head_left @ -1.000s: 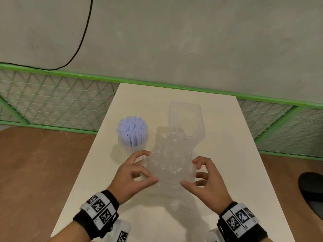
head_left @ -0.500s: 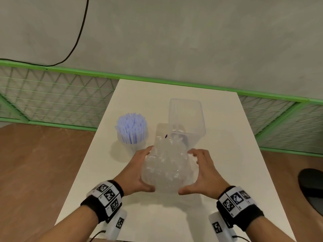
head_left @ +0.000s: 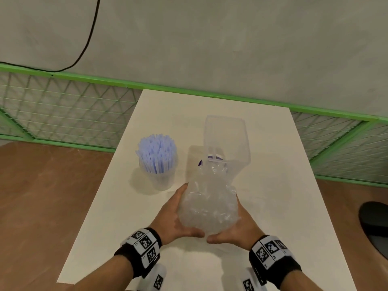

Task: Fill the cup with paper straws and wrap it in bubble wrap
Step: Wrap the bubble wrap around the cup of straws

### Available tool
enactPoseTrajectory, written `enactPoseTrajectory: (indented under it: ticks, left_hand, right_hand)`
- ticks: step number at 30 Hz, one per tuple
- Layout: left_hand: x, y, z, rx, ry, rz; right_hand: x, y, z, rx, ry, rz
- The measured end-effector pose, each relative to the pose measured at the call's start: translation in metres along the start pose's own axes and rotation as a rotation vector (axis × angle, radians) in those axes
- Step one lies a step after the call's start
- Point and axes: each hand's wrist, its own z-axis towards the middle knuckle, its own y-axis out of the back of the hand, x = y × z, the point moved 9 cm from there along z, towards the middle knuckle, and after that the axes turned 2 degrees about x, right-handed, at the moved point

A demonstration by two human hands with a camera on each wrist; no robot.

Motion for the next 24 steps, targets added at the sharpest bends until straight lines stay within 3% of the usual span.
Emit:
enactPoseTrajectory:
  ticks: [4, 6, 11, 19, 22, 24]
  left_hand:
    - [0.005, -0.011, -0.001, 0.169, 0.040, 0.056]
    - [0.003, -0.008, 0.000, 0.191, 0.022, 0.129]
    - [0.004, 0.003, 0.007, 0.046, 0.006, 0.119]
    - [-0.002, -0.002, 0.004, -0.107, -0.038, -0.004]
    - [-0.011, 0.011, -0.006, -0.219, -0.109, -0.030]
    - [-0.007, 0.017, -0.013, -0.277, -0.072, -0.053]
  right_hand:
    - [-0.016, 0.013, 0.003, -0.071, -0.105, -0.028]
    - [-0.018, 0.012, 0.005, -0.045, -0.135, -0.033]
    - [-0.024, -0.006, -0.006, 0.131, -0.162, 0.012]
    - [-0.031, 0.008, -0.004, -0.133, -0.153, 0.044]
    - [-0.012, 0.002, 0.000, -0.149, -0.125, 0.121]
    - [-0.001, -0.011, 0.007, -0.114, -0.176, 0.118]
